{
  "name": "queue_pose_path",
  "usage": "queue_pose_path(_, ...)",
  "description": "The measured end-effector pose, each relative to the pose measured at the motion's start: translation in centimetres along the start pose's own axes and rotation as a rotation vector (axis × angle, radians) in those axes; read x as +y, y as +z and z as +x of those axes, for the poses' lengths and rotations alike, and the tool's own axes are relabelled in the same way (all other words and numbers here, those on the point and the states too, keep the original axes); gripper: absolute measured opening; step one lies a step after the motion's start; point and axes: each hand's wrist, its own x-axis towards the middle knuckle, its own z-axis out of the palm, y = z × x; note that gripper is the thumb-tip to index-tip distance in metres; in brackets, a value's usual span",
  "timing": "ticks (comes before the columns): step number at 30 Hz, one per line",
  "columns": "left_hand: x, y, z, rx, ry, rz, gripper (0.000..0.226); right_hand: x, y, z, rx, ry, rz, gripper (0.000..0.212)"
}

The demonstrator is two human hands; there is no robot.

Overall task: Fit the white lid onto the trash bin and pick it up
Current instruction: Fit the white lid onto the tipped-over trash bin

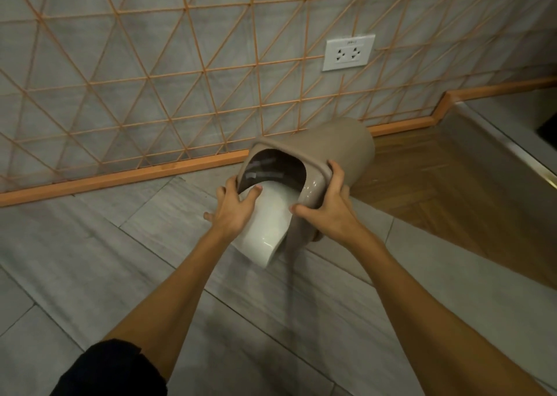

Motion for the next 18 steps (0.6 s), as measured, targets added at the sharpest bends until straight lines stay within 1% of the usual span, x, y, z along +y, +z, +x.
queue_pose_path(4, 1.9, -3.2, -0.1, 0.007, 0.118, -0.154, 0.065, -2.8, -2.1, 0.3, 0.058, -0.029, -0.025, 0.109)
queue_pose_path(6, 3.2, -4.9, -0.4, 0.029, 0.175, -0.156, 0.063, -4.3, -3.0, 0.6, 0.060, -0.020, -0.025, 0.110)
queue_pose_path(10, 6.0, -8.1, -1.5, 0.086, 0.250, -0.059, 0.060, -7.4, -4.5, 1.1, 0.050, 0.048, 0.019, 0.118)
queue_pose_path(14, 8.0, -10.2, -2.3, 0.097, 0.286, 0.077, 0.060, -8.5, -6.1, 1.4, -0.027, 0.129, 0.130, 0.113)
queue_pose_path(16, 8.9, -10.4, -2.7, 0.076, 0.262, 0.163, 0.059, -8.7, -6.5, 1.5, -0.042, 0.201, 0.167, 0.112)
queue_pose_path(18, 9.7, -10.5, -2.9, 0.042, 0.237, 0.219, 0.060, -8.7, -6.9, 1.8, -0.051, 0.234, 0.191, 0.105)
